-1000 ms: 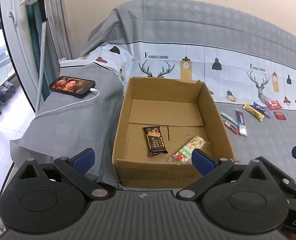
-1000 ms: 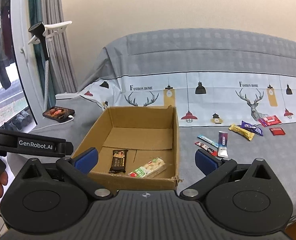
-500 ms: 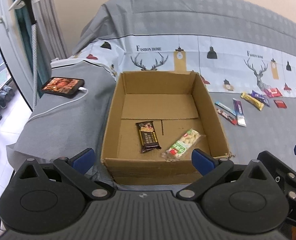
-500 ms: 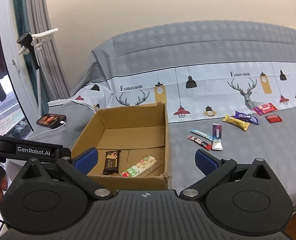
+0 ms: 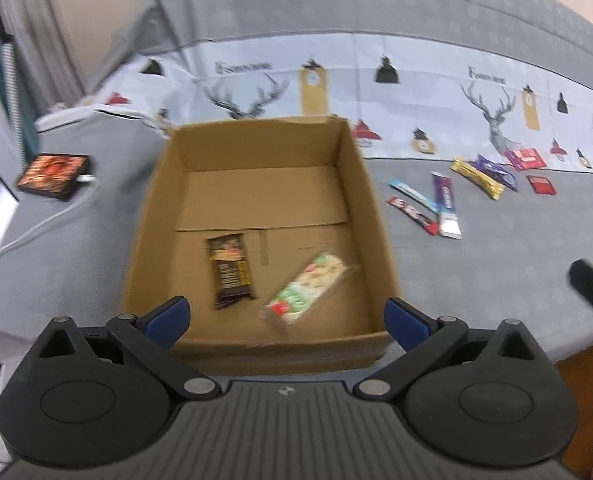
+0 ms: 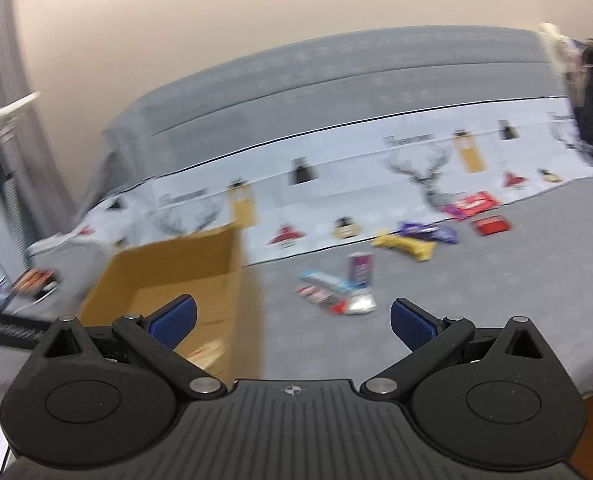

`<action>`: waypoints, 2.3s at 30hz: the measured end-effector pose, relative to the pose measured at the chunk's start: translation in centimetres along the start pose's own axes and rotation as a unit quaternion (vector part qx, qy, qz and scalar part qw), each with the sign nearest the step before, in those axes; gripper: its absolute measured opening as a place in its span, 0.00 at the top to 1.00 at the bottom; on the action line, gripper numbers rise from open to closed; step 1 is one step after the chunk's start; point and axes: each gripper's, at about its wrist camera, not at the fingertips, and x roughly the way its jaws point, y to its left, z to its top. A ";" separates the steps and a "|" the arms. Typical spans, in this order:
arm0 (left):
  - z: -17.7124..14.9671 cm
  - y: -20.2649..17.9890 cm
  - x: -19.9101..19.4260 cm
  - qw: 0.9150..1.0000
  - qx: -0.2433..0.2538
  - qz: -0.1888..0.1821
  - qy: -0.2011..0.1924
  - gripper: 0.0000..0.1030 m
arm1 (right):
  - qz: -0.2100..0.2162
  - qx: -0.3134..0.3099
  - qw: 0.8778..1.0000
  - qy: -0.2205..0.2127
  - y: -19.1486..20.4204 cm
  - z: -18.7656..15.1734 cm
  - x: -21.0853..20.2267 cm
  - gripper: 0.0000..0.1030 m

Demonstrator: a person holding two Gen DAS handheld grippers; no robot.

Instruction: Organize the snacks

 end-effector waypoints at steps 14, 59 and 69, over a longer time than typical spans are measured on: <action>13.2 -15.5 14.0 0.992 0.095 -0.057 0.061 0.00 | -0.144 0.125 0.982 0.004 -19.2 7.5 12.2 0.01; 20.0 -22.6 29.4 0.982 0.088 -0.141 0.093 0.79 | -0.184 0.126 0.974 0.034 -28.8 14.6 40.6 0.92; 18.9 -18.4 17.8 0.982 0.059 -0.176 0.038 0.79 | -0.115 0.127 0.985 0.000 -22.9 13.1 26.9 0.92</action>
